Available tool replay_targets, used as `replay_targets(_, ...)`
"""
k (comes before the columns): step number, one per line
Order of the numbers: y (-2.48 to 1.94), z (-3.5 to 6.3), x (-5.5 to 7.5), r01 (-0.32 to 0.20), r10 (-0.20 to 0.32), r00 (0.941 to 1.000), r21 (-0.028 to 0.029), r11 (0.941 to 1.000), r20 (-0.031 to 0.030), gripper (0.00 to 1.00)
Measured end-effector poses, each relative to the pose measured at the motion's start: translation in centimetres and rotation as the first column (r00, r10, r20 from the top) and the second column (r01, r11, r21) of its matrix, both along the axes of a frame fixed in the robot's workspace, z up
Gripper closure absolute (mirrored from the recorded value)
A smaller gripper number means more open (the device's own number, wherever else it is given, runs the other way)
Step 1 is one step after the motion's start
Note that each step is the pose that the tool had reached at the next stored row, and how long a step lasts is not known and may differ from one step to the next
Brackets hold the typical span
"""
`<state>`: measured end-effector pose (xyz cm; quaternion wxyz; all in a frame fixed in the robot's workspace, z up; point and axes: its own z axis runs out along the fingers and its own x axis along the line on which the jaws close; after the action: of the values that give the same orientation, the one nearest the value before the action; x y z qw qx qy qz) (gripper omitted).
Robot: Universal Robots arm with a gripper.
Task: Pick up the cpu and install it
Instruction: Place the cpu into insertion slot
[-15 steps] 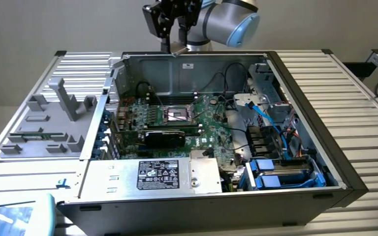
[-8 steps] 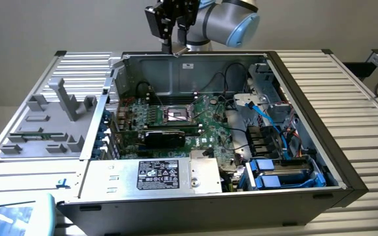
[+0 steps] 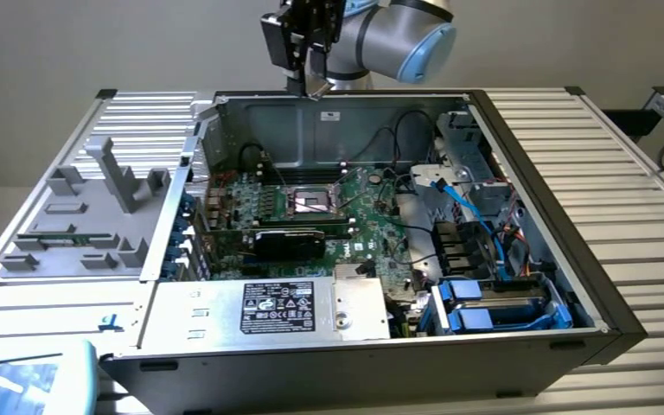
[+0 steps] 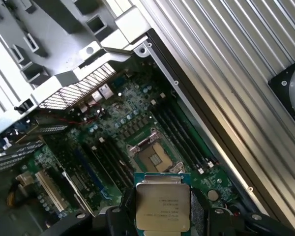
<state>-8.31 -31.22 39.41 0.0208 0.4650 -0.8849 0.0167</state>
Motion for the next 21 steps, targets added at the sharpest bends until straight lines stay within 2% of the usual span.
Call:
replay_targets(5, 0.00, -0.01, 0.00, -0.092, 0.092, 0.9958, -0.0002, 0.9958, 0.0000, 0.45)
replay_targets(10, 0.00, -0.03, 0.00, -0.181, 0.181, 0.9835, -0.0003, 0.9835, 0.0000, 0.45)
replay_targets(16, 0.00, -0.04, 0.00, -0.287, 0.287, 0.9580, -0.0005, 0.9580, 0.0000, 0.45)
replay_targets(21, 0.00, -0.06, 0.00, -0.374, 0.374, 0.9273, -0.0007, 0.9273, -0.0002, 0.45)
